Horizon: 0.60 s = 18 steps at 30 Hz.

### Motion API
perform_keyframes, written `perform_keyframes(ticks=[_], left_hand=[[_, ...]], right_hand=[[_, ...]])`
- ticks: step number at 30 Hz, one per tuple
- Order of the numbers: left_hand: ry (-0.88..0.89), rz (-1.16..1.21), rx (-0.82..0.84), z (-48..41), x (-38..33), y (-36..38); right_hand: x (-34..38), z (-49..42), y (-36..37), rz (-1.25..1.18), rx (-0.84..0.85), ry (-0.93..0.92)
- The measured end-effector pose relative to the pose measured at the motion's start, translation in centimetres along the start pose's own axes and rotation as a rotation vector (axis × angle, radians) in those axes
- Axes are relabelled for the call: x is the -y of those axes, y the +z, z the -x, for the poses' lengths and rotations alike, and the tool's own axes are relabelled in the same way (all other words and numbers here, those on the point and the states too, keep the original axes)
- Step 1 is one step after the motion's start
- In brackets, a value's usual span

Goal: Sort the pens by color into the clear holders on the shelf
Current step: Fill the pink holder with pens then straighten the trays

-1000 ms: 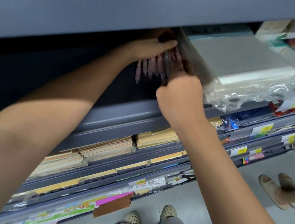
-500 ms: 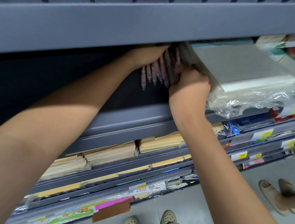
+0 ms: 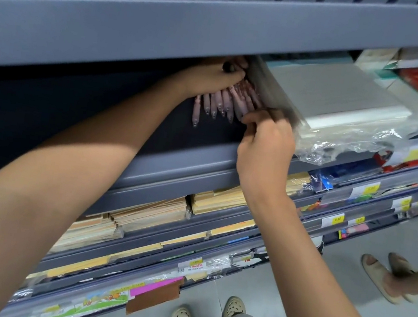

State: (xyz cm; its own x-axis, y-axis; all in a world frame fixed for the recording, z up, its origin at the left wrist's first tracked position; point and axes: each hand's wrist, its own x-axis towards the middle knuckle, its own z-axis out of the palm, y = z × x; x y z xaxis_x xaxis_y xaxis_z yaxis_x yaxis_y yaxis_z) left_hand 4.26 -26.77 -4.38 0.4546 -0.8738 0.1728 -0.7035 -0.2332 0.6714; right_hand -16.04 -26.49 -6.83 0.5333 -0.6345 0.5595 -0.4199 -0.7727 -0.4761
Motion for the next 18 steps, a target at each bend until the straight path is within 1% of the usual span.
perform_keyframes(ticks=[2, 6, 9, 11, 12, 14, 15, 16, 18], left_hand=[[-0.012, -0.016, -0.021, 0.0, -0.2, 0.1], [-0.096, -0.02, -0.041, -0.2, -0.3, 0.3], [-0.173, -0.069, -0.136, -0.3, -0.7, 0.1], [-0.229, -0.104, -0.224, 0.1, -1.2, -0.3], [-0.252, -0.135, -0.243, 0.4, -1.6, -0.5], [-0.316, -0.186, -0.199, 1.5, -2.4, -1.3], [-0.382, -0.185, -0.153, 2.0, -2.8, -1.6], [-0.461, -0.175, -0.093, 2.5, -3.1, -2.0], [-0.6, -0.162, 0.08, 3.4, -4.1, -2.5]], right_hand=[[-0.2, -0.1, 0.1, 0.031, 0.015, -0.018], [-0.5, 0.5, -0.1, 0.02, -0.006, -0.053], [-0.4, 0.6, 0.0, 0.112, -0.006, -0.06], [-0.2, 0.6, -0.1, 0.128, 0.009, -0.066], [-0.1, 0.5, -0.3, 0.12, 0.016, -0.071], [-0.1, 0.3, -0.5, 0.084, 0.044, -0.068], [-0.1, 0.3, -0.6, 0.06, 0.064, -0.057], [-0.3, 0.2, -0.7, 0.025, 0.076, -0.042], [-0.5, 0.3, -0.9, -0.07, 0.061, -0.001]])
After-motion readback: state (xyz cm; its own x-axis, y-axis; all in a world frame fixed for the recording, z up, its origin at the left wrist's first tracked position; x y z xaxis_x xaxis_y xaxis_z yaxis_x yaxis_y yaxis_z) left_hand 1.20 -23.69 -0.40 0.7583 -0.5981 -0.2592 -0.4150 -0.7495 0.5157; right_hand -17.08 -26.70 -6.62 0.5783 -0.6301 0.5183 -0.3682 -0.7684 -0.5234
